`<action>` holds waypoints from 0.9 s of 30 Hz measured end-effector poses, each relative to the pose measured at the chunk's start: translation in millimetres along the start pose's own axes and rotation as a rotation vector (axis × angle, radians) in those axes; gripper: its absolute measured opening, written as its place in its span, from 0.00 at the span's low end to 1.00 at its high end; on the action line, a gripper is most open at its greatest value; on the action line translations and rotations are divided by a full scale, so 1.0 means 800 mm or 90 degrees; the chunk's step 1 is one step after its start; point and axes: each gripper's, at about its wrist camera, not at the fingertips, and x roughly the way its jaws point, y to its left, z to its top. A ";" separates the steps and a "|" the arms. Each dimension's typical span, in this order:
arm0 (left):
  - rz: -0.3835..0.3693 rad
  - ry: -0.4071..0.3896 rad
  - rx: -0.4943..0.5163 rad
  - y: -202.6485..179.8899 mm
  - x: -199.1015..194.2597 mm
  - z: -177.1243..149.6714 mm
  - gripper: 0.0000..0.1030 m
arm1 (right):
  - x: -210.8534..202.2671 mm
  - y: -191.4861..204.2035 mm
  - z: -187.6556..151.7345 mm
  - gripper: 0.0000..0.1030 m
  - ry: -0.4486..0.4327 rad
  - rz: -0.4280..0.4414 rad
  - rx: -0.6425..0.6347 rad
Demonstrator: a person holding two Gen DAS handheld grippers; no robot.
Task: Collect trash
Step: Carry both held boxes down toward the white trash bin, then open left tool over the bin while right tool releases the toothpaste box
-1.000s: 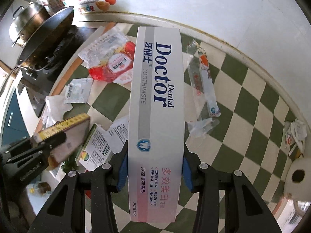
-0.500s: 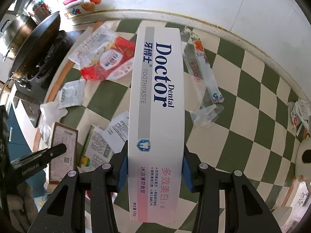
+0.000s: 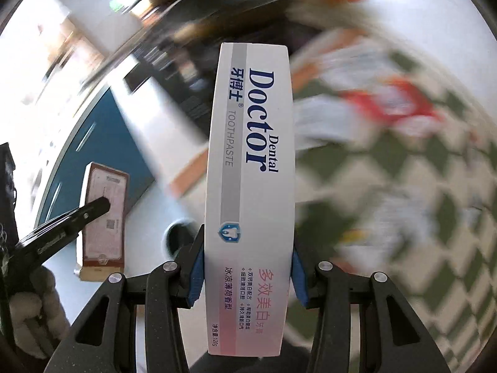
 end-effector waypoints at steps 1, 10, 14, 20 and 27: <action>0.016 0.013 -0.041 0.053 0.017 -0.012 0.18 | 0.031 0.036 -0.004 0.47 0.021 0.016 -0.026; 0.018 0.146 -0.245 0.333 0.255 -0.114 0.18 | 0.384 0.204 -0.087 0.47 0.256 0.100 -0.103; -0.026 0.206 -0.301 0.408 0.394 -0.157 0.18 | 0.564 0.215 -0.128 0.47 0.351 0.106 -0.087; -0.047 0.272 -0.312 0.465 0.558 -0.190 0.19 | 0.736 0.231 -0.165 0.47 0.448 0.099 -0.133; 0.011 0.246 -0.305 0.468 0.596 -0.188 0.84 | 0.813 0.246 -0.171 0.80 0.468 0.045 -0.175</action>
